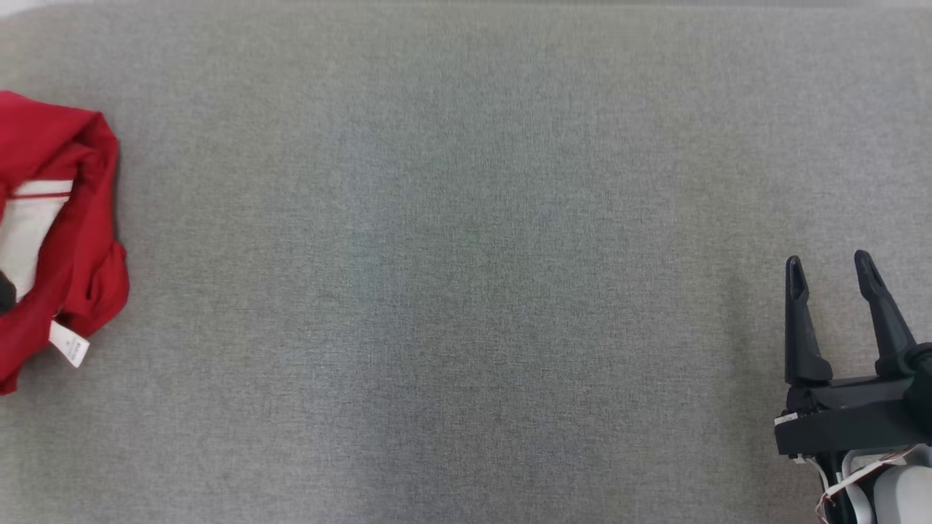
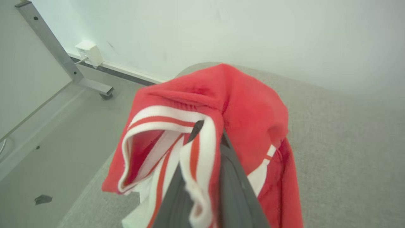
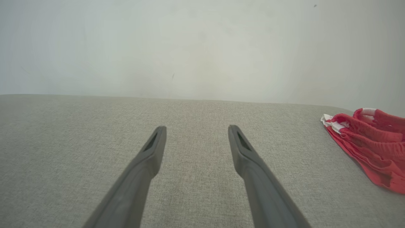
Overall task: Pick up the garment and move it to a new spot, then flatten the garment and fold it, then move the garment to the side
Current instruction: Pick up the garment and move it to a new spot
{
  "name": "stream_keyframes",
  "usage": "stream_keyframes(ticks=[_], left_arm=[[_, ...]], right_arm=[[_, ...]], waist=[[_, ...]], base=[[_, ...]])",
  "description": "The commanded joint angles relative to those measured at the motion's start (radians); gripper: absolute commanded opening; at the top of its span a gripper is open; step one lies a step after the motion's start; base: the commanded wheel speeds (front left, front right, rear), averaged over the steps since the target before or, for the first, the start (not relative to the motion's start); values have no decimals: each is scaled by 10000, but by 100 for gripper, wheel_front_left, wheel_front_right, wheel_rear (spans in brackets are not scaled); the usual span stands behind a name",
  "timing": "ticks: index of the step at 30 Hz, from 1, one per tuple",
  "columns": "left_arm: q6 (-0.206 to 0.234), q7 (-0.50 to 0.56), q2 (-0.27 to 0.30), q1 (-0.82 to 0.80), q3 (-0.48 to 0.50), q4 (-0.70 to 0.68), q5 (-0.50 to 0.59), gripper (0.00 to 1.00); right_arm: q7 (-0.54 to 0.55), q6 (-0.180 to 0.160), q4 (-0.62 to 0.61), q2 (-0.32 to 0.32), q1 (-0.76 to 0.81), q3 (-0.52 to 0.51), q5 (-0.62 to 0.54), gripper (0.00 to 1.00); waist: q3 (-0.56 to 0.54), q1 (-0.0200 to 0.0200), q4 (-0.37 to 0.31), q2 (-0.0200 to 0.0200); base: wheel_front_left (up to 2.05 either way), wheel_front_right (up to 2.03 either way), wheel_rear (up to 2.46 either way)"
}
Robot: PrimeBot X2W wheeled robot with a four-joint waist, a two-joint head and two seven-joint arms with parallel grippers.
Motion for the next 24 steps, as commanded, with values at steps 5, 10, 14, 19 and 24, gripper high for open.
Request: stream_keyframes(ticks=[5, 10, 14, 19, 24], left_arm=[[24, -1089, 198, -652, -379, -716, 449, 0], [18, -1383, 10, -1136, -809, -1949, 627, 0], [16, -1154, -182, -1423, -1273, -3422, 834, 0], [71, -289, -552, -1661, -1745, -5717, 818, 0], [276, 735, -1025, -1772, -2269, -7686, 873, 0]], right_arm=[[-285, -26, 502, 127, 62, 144, 206, 100], [-488, -26, 885, 323, 209, 188, 274, 100], [-661, -26, 1198, 470, 280, 211, 353, 100], [-865, -27, 1508, 658, 332, 200, 458, 100], [-1020, -27, 1824, 809, 167, 267, 569, 100]], waist=[[-832, 1, 109, 1], [-1406, 1, -71, 1], [-1788, 1, -428, 1], [-2078, 1, -1094, 1], [-2165, 1, -1959, 1]], base=[[0, 0, 0], [0, 0, 0], [0, 0, 0], [0, 0, 0], [0, 0, 0]])
